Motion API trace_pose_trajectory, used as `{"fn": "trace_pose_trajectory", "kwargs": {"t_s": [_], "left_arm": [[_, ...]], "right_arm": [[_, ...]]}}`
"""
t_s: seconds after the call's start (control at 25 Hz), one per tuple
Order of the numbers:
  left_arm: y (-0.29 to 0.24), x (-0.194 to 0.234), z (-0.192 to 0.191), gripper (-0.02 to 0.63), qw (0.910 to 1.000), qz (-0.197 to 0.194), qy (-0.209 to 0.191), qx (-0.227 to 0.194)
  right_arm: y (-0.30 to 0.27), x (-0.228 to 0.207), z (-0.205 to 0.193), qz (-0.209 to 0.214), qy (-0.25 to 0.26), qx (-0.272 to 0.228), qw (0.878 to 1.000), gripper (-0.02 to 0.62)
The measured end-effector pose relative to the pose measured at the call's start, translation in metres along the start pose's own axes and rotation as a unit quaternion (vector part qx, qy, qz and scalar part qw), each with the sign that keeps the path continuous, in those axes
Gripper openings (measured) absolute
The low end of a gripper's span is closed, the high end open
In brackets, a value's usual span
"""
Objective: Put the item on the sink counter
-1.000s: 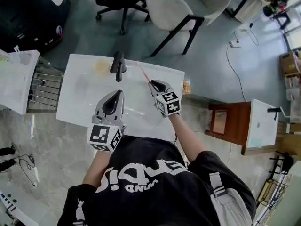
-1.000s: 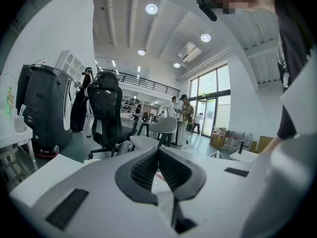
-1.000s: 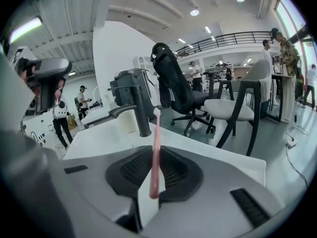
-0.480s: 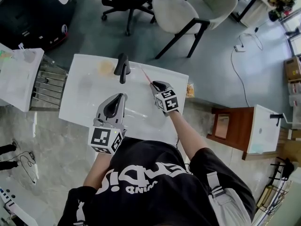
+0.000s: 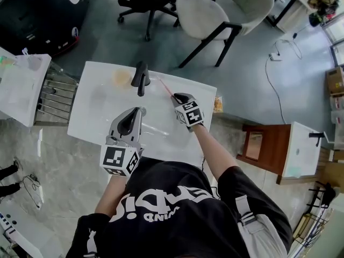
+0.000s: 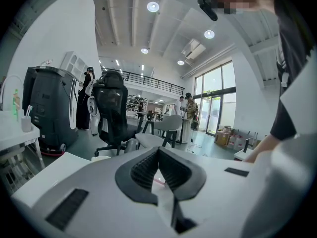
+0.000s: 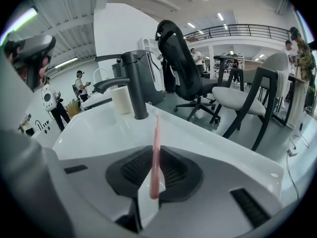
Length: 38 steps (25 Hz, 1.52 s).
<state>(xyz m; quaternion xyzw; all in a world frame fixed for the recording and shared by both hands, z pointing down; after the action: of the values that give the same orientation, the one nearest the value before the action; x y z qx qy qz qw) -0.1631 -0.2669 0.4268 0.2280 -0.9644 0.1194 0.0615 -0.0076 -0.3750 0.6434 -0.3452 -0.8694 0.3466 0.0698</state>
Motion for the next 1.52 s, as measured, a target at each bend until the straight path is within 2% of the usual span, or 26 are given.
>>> {"fn": "trace_pose_trajectory", "kwargs": {"t_s": [0.84,1.52], "left_arm": [[-0.002,0.005,-0.002,0.021,1.0000,0.003,0.002,0.001],[0.000,0.011,-0.004,0.021,1.0000,0.003,0.007,-0.001]], "right_arm": [[-0.007,-0.010,0.002,-0.017,0.003,0.021,1.000,0.061],[0.001,-0.016,0.007,-0.036,-0.011,-0.002,0.999,0.072]]}}
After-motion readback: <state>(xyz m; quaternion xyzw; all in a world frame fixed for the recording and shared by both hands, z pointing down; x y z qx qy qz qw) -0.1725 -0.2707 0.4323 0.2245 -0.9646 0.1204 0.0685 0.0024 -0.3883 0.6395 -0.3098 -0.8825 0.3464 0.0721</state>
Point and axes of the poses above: the fingertips, and each gripper's own axes: y backward along the fingers, x to its left, z out of its top, the point moved 3 cm from there along y, backward along the fingers
